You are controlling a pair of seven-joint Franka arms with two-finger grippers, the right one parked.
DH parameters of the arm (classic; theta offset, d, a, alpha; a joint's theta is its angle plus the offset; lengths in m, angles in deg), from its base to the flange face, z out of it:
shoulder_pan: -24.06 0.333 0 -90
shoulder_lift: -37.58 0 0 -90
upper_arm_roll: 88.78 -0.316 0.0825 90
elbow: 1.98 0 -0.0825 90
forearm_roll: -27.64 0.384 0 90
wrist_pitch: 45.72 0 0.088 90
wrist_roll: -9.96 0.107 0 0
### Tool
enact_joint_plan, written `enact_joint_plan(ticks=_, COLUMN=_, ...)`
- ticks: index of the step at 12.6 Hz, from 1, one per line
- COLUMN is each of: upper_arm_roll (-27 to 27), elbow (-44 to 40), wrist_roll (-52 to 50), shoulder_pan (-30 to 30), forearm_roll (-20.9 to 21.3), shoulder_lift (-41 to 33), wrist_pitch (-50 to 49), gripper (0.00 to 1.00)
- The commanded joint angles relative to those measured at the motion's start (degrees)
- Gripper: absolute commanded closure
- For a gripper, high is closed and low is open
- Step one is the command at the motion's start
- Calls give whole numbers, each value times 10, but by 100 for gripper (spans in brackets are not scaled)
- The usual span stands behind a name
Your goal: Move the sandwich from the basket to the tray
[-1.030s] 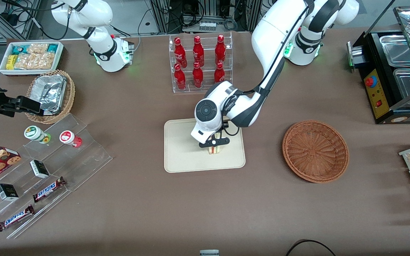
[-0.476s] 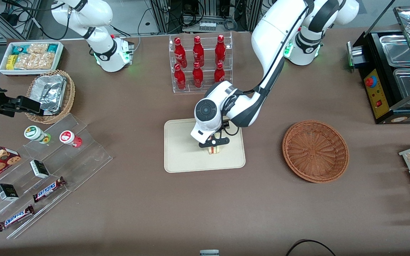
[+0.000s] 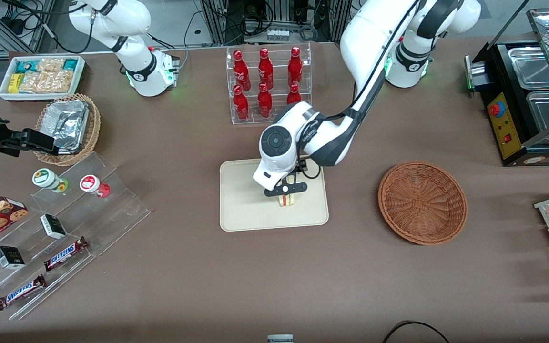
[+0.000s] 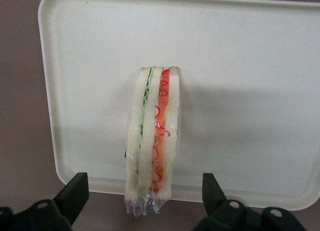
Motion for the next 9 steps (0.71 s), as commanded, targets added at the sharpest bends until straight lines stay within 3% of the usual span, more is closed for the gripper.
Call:
enact_joint_plan(ticks=1, upper_arm_roll=0, elbow=-32, wrist_roll=-7, shoulder_pan=11, forearm_roll=-20, shoulder_lift=-20, wrist_pitch=-52, gripper=0)
enact_joint_plan(ticks=5, upper_arm_roll=0, elbow=-57, wrist_roll=47, shoulder_pan=34, forearm_roll=-43, shoulder_lift=-53, wrist_pitch=-116, gripper=0)
enact_joint_plan(ticks=9, upper_arm_roll=-1, elbow=-56, wrist_roll=195, shoulder_pan=98, forearm_roll=-45, shoulder_lift=-87, wrist_pitch=-157, gripper=0)
